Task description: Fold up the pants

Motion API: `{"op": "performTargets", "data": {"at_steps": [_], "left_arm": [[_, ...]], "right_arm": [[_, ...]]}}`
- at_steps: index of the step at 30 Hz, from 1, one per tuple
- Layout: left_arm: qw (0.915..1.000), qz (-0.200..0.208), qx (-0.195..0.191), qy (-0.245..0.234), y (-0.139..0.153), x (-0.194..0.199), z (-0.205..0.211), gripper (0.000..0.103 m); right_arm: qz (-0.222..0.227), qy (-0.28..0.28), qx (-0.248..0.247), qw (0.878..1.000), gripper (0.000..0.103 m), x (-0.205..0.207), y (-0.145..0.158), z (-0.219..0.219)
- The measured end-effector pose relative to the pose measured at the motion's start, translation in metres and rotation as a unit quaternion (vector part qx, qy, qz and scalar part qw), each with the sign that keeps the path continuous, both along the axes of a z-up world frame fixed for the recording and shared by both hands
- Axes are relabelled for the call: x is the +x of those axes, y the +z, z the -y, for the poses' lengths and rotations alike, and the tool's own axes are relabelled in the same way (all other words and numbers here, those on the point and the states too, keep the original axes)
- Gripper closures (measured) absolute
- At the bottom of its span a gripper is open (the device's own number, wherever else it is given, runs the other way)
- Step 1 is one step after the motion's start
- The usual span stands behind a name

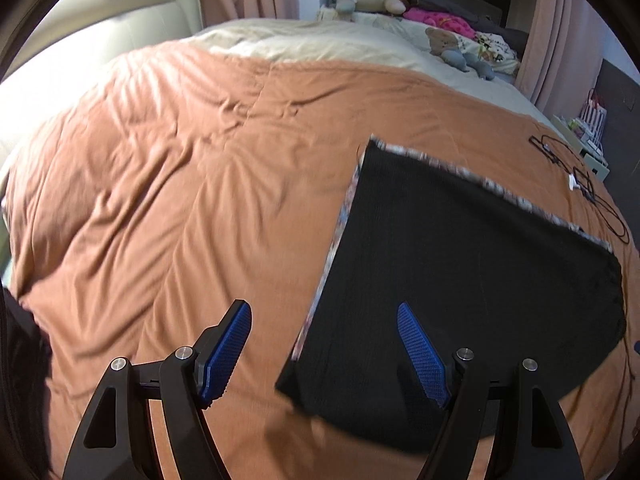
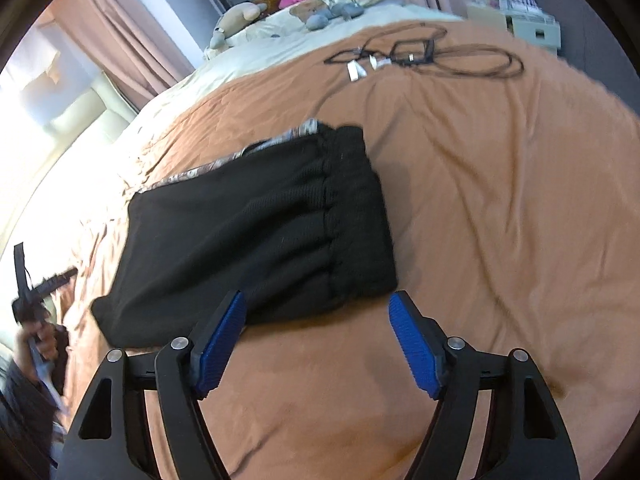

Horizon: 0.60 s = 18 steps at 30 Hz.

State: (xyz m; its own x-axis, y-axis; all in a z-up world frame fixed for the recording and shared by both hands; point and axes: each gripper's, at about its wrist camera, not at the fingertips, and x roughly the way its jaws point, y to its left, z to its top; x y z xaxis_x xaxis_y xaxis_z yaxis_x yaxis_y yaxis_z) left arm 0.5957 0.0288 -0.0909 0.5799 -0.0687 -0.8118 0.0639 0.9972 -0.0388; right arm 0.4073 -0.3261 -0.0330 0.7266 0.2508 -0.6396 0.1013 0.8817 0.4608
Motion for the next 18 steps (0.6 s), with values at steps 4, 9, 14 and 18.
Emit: {"op": "performTargets", "data": {"at_steps": [4, 9, 14, 18], "left_arm": [[0.9998, -0.013, -0.014, -0.001, -0.012, -0.017, -0.01, 0.026], [0.9988, -0.033, -0.035, 0.012, -0.034, -0.023, -0.027, 0.026], [0.9942, -0.058, -0.086, 0.028, -0.058, -0.017, -0.043, 0.035], [0.9847, -0.094, -0.137, 0.052, -0.08, -0.012, -0.053, 0.044]], "right_arm": [[-0.012, 0.005, 0.027, 1.0, 0.032, 0.001, -0.014, 0.0], [-0.017, 0.008, 0.056, 0.998, 0.032, 0.008, -0.027, 0.002], [-0.022, 0.008, 0.071, 0.997, 0.032, 0.011, -0.039, 0.005], [-0.023, 0.007, 0.086, 0.996, 0.032, 0.013, -0.045, 0.012]]}}
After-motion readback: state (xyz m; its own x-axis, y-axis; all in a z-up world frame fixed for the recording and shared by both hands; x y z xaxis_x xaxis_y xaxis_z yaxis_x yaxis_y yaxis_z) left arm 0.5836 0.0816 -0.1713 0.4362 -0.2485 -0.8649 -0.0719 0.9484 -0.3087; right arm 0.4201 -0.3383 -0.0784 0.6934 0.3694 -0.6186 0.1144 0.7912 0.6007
